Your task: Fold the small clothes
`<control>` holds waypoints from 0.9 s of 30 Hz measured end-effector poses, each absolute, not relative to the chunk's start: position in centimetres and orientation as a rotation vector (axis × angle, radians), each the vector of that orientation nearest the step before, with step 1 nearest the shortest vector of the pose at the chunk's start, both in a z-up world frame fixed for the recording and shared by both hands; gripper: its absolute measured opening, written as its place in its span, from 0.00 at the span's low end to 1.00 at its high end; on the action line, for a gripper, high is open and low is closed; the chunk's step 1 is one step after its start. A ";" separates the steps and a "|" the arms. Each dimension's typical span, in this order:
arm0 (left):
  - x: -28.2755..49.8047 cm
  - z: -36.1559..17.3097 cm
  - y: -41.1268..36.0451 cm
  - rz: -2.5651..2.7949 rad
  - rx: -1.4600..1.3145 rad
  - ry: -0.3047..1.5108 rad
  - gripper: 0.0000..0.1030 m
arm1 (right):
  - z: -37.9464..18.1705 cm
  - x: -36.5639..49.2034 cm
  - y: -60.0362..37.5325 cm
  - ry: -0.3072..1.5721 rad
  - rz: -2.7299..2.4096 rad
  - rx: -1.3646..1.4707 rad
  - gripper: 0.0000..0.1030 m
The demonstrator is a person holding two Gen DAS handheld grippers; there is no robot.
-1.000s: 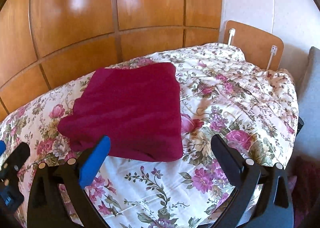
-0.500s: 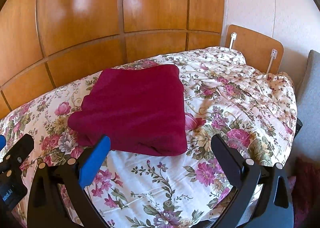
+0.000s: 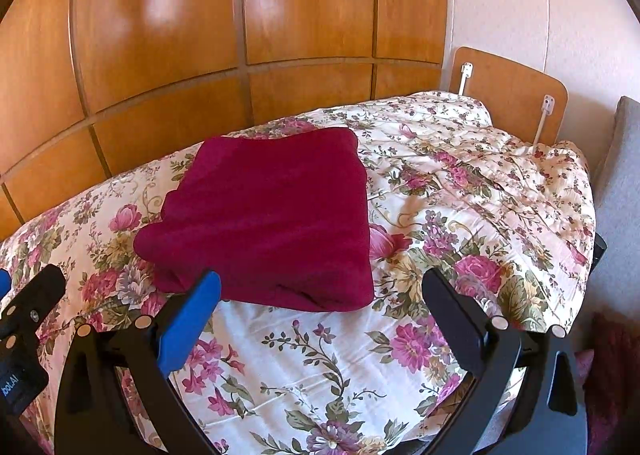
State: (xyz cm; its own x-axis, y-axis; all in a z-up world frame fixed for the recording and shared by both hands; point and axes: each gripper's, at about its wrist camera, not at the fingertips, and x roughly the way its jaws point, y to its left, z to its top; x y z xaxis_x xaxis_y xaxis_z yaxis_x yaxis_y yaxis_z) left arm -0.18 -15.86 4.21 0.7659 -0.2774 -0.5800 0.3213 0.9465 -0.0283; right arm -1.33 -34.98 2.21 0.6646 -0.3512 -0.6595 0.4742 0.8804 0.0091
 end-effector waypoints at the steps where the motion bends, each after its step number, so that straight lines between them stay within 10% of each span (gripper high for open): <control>1: -0.2 4.3 -15.8 -0.327 0.072 0.618 0.96 | 2.2 -1.4 -34.9 0.703 -0.470 0.187 0.98; 27: 0.8 3.8 -15.2 -0.314 0.035 0.658 0.96 | 1.5 -0.9 -34.8 0.721 -0.465 0.199 0.98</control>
State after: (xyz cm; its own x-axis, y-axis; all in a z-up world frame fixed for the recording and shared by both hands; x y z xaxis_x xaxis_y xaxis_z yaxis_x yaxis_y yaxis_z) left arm 0.85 -15.24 3.81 0.7457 -0.2761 -0.6064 0.2980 0.9522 -0.0671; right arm -0.90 -34.82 1.54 0.6548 -0.3399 -0.6750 0.4747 0.8800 0.0173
